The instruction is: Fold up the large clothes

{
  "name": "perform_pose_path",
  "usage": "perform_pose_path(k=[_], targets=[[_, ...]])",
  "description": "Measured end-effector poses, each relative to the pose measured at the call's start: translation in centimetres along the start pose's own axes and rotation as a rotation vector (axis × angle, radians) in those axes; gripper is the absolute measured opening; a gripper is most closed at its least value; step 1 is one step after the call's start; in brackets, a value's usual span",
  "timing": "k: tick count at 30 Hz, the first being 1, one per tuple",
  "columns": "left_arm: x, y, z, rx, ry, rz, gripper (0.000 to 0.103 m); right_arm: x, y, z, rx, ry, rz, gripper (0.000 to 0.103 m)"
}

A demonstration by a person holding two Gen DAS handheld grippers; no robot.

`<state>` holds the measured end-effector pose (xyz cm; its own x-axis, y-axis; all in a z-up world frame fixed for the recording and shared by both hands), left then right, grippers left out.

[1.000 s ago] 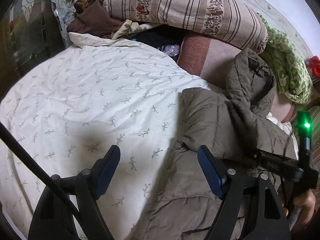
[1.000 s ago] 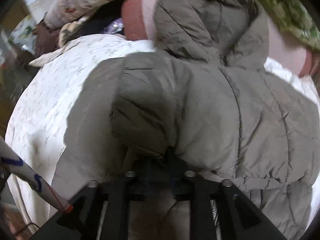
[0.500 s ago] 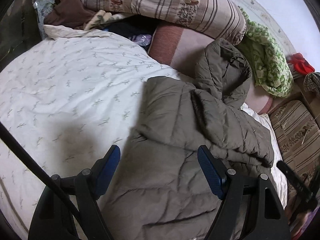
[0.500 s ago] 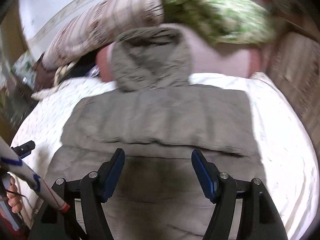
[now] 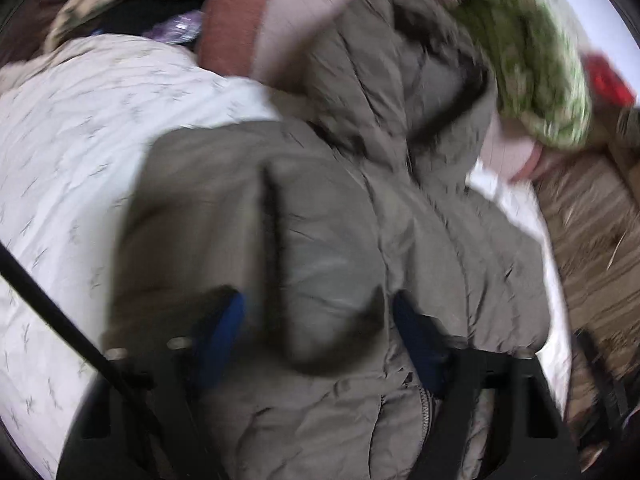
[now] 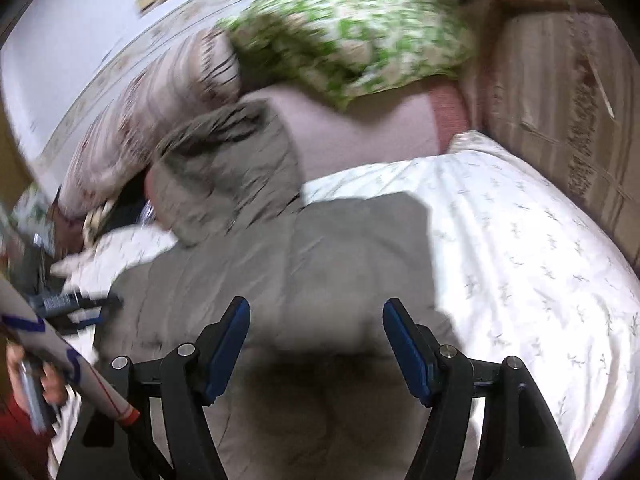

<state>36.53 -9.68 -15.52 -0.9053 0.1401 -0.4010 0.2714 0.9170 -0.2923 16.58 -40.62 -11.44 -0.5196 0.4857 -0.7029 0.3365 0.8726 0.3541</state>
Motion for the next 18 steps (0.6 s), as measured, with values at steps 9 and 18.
perform_pose_path(k=[9, 18], targets=[[-1.1, 3.2, -4.0, -0.075, -0.105, -0.082, 0.023, -1.1, -2.8, 1.9, 0.060, -0.003, 0.084, 0.074], [0.3, 6.1, -0.4, -0.133, -0.061, -0.101, 0.033, 1.9, -1.0, 7.9, 0.148, 0.124, -0.018, 0.074]])
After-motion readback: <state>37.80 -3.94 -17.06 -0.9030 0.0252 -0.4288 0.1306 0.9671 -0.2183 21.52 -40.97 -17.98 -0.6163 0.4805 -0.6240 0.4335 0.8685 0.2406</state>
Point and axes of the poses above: each gripper's, at about its wrist camera, not at the fingertips, and z roughly the way its jaws point, y to its left, x to its underside, the point moved 4 cm from there along z, roughly the way its jaws point, and after that the axes turned 1 degree about z, right-handed, at the moved point
